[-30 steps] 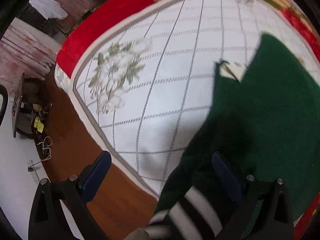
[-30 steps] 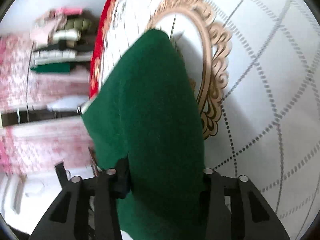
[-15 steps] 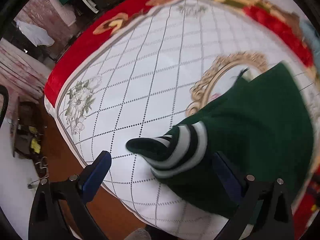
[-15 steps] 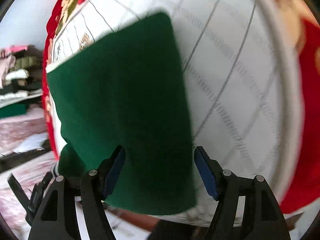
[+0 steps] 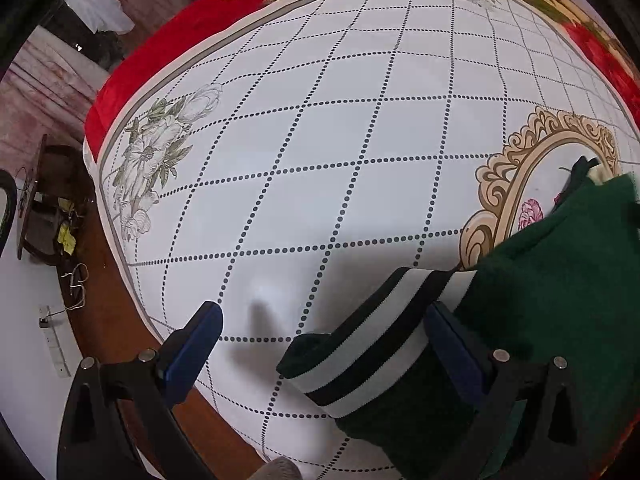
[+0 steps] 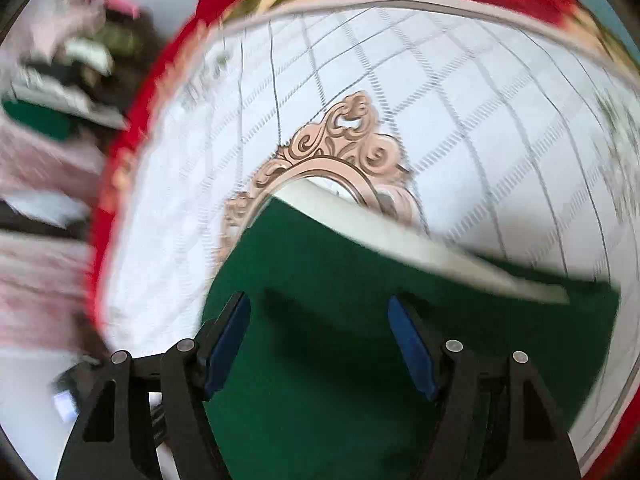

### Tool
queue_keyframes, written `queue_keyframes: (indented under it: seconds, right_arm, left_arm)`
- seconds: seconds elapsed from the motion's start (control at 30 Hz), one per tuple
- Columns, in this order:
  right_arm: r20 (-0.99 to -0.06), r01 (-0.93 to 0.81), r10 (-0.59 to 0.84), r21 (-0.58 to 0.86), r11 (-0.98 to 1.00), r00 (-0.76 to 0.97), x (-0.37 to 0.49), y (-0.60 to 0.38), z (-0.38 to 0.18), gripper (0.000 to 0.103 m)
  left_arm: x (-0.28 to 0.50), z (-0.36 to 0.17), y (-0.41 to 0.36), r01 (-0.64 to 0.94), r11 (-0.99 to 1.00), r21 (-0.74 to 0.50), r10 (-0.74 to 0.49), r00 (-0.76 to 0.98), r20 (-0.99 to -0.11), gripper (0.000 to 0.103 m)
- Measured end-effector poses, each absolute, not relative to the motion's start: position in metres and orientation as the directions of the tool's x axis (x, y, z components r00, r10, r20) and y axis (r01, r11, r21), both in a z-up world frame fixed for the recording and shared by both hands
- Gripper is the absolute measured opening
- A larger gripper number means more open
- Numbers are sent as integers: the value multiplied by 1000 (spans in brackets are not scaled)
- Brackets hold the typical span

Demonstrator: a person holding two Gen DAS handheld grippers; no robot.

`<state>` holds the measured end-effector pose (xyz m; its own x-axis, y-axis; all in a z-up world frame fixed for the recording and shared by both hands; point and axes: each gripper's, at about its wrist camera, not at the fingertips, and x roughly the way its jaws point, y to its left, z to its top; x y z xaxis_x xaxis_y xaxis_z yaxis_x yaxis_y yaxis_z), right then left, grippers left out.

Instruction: Fold large clothes

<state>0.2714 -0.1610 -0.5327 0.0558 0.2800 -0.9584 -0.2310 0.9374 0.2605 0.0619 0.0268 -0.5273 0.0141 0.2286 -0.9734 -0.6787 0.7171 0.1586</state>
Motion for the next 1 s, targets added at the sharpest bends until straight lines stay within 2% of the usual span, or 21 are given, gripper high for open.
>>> queue_keyframes:
  seconds: [0.07,0.13,0.17,0.27,0.37,0.47,0.5,0.6,0.73,0.87,0.93,1.0]
  right_arm:
    - [-978,-226,207,196,954,23,286,-142,-557,76]
    - [-981,-233,193,188,954,-2,296,-136,-559,85]
    - [-980,-231,199,198,953,-17,299,-135,-557,85]
    - [-949,-214,315,311,926,-15,302,-148,-531,85]
    - [-887,-161,457,442,882,71,282,-198,-490,85]
    - [-853,-105,497,486,868,161,234,-253,-465,88]
    - [-844,-80,509,503,861,168,222,-270,-464,92]
    - [-837,75,525,540,838,152,154,-330,-466,92]
    - [-810,400,564,575,714,157,41,-403,-493,92]
    - [-726,547,659,638,541,195,-26,-410,-548,92]
    - [-619,594,742,708,383,258,-46,-398,-589,92]
    - [-582,618,754,723,307,306,-47,-384,-621,93]
  left_arm:
    - [60,-526,30,-685,714,143,216,22,-976,103]
    - [59,-521,33,-684,716,138,214,27,-976,103]
    - [58,-517,33,-684,717,134,213,32,-977,103]
    - [46,-493,30,-692,716,92,193,70,-979,103]
    - [22,-470,22,-693,719,43,158,103,-982,103]
    - [4,-464,11,-689,724,-24,85,124,-989,103]
    - [-4,-466,7,-685,726,-61,47,138,-989,103]
    - [-7,-477,-4,-673,730,-117,-27,143,-989,103]
    - [-7,-501,-13,-670,713,-206,-126,166,-978,103]
    - [-2,-517,-22,-637,734,-236,-158,179,-971,103]
    - [-2,-523,-24,-625,743,-241,-163,181,-970,103]
    - [0,-527,-24,-609,755,-244,-163,186,-969,103]
